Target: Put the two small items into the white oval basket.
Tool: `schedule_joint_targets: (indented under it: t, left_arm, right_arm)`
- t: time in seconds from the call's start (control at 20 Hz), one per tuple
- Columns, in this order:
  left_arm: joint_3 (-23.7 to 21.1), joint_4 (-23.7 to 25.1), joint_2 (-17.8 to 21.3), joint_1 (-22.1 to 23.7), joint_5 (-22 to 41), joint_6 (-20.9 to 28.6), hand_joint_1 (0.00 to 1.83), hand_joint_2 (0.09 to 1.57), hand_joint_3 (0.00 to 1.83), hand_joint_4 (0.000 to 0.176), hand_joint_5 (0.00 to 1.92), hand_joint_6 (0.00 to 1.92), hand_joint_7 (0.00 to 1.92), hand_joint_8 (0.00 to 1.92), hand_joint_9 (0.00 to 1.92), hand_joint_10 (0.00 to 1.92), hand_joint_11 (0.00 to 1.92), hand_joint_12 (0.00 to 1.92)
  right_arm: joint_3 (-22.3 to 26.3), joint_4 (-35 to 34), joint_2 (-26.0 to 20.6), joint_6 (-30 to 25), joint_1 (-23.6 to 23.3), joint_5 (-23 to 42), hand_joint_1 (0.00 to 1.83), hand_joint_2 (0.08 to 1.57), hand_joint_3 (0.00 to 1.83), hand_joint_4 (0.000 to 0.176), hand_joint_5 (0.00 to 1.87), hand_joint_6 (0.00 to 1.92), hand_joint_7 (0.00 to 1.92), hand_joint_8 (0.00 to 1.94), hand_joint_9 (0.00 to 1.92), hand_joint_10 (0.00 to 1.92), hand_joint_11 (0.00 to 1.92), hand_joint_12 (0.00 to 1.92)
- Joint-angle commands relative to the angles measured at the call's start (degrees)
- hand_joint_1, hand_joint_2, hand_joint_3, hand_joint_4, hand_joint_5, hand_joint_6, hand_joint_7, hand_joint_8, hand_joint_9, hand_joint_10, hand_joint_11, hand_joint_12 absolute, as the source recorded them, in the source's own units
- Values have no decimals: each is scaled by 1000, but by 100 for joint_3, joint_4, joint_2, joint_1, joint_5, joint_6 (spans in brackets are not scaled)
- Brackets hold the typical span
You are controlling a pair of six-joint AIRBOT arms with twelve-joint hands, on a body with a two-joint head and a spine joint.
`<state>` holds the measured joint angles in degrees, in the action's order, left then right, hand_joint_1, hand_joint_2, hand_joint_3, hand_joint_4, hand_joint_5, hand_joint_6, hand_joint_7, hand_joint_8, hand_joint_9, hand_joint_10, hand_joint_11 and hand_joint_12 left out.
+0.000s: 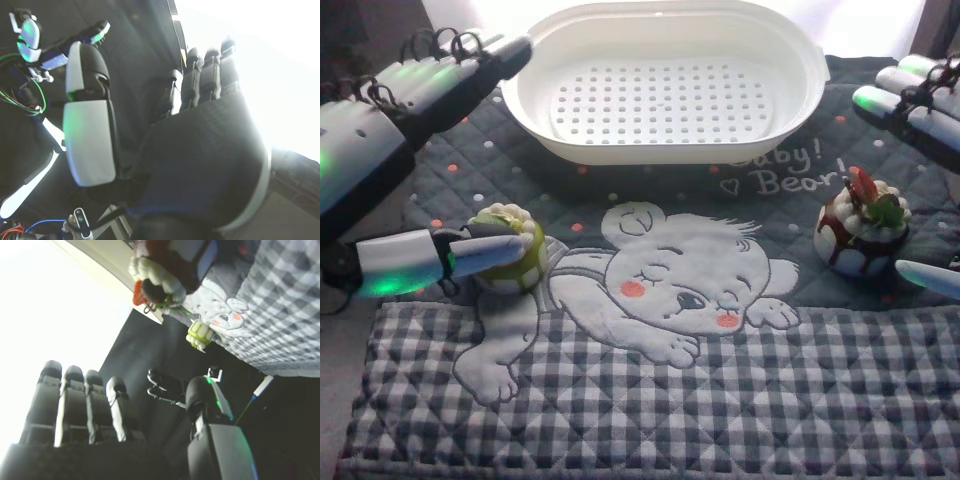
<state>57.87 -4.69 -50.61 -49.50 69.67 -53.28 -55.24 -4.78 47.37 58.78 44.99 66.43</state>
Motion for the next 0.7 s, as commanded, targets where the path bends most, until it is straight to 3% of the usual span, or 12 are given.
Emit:
schedule_joint_targets:
  t: [0.0,0.05,0.1,0.2,0.25,0.3,0.35,0.4,0.45,0.5,0.55,0.65]
  left_arm:
    - [55,-89,-72,98,415,-24,731,1142,0,48,0,0,0,0,90,11,0,784]
    - [109,-92,-132,137,261,-23,741,1144,0,58,0,0,0,0,93,5,0,938]
    - [165,-93,-202,179,131,-21,758,1151,0,57,0,0,0,0,64,7,0,888]
    - [237,-94,-298,256,-91,-21,788,1156,0,58,0,0,0,0,23,6,0,698]
    - [268,-105,-339,281,-172,-21,788,1156,0,58,0,0,0,0,23,6,0,698]
    - [295,-136,-367,285,-231,-21,815,1151,0,22,0,0,0,0,3,0,0,449]
    - [345,-187,-410,284,-341,-21,804,1149,0,15,0,0,0,0,0,0,0,357]
    - [396,-261,-451,284,-476,-21,769,1162,1,14,0,0,0,0,0,0,0,221]
    - [437,-325,-488,282,-574,-20,746,1166,0,16,0,0,0,0,0,0,0,222]
    - [454,-362,-505,278,-620,-20,718,1158,0,54,0,0,0,0,0,0,0,229]
    - [481,-407,-538,270,-695,-20,727,1154,0,51,0,0,0,0,0,0,0,279]
    - [573,-485,-646,270,-843,-19,747,1149,0,0,0,0,0,0,0,0,0,409]
  right_arm:
    - [-93,-165,42,6,-36,503,700,1153,10,50,0,0,0,0,0,0,0,164]
    - [-146,-185,108,6,-36,431,700,1154,4,108,0,0,0,0,0,0,0,32]
    - [-200,-202,180,5,-37,366,794,1169,6,94,0,0,0,0,0,0,99,54]
    - [-269,-290,249,5,-39,323,826,1181,0,76,0,0,10,1,89,29,3,1123]
    - [-304,-338,272,5,-42,281,826,1181,0,76,0,0,10,1,89,29,3,1123]
    - [-335,-366,299,5,-48,216,832,1176,0,106,0,0,63,9,219,73,0,1500]
    - [-404,-401,368,5,-68,91,861,1182,0,131,0,0,81,10,236,78,0,1550]
    - [-503,-443,480,5,-128,-85,832,1190,2,116,0,0,15,1,203,61,0,1507]
    - [-576,-446,575,5,-218,-222,800,1172,1,105,0,0,2,0,40,11,0,1149]
    - [-635,-443,659,5,-294,-345,749,1139,0,103,0,0,0,0,7,1,0,913]
    - [-721,-406,774,5,-417,-523,748,1138,0,66,0,0,0,0,1,0,0,670]
    - [-854,-388,936,5,-517,-750,732,1142,2,38,0,0,0,0,0,0,0,47]
